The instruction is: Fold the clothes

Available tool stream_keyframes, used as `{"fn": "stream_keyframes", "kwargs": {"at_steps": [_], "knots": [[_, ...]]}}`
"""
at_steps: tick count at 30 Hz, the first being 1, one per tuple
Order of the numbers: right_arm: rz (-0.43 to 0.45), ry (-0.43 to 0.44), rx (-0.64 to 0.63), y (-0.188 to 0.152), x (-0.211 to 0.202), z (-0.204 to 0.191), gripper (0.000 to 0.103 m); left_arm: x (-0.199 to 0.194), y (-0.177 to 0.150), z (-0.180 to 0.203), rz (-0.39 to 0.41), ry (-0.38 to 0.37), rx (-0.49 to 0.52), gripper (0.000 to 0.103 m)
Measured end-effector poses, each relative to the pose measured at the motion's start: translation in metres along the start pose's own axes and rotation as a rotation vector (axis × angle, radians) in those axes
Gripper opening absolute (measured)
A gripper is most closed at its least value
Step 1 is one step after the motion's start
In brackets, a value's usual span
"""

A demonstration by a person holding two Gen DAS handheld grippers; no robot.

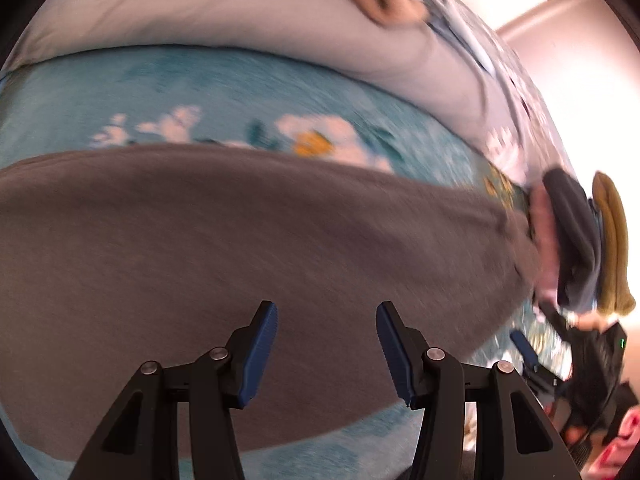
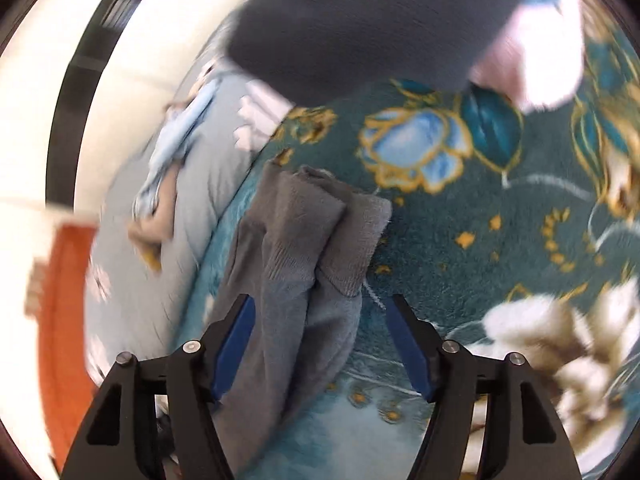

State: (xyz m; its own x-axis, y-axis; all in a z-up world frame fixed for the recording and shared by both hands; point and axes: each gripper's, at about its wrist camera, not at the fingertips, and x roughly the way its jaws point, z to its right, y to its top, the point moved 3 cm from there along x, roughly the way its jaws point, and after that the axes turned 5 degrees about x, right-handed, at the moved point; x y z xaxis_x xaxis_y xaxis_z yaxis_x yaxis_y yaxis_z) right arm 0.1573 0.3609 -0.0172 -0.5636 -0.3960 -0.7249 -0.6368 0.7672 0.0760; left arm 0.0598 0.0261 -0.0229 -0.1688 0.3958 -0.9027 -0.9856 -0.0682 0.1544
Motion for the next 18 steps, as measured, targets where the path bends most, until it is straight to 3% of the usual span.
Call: {"fn": "stream_keyframes", "kwargs": {"at_steps": [6,13,15,17,18], "knots": [[0.005,0.053,0.06,0.014,0.021,-0.001,0.07,0.023,-0.013,0.023,-0.061,-0.003,0.065,0.056],[0.038,0.02,0.082,0.019,0.038,-0.007,0.07,0.031,-0.014,0.027,-0.073,-0.002,0.05,0.056],[0.048,0.006,0.056,0.015,0.037,-0.014,0.06,0.033,-0.015,0.031,-0.072,0.017,0.064,0.059],[0.056,-0.022,0.031,0.011,0.037,-0.02,0.031,0.035,-0.018,0.038,-0.071,0.025,0.085,0.062],[0.06,-0.039,0.019,0.01,0.037,-0.021,0.024,0.035,-0.019,0.04,-0.073,0.025,0.094,0.062]]}}
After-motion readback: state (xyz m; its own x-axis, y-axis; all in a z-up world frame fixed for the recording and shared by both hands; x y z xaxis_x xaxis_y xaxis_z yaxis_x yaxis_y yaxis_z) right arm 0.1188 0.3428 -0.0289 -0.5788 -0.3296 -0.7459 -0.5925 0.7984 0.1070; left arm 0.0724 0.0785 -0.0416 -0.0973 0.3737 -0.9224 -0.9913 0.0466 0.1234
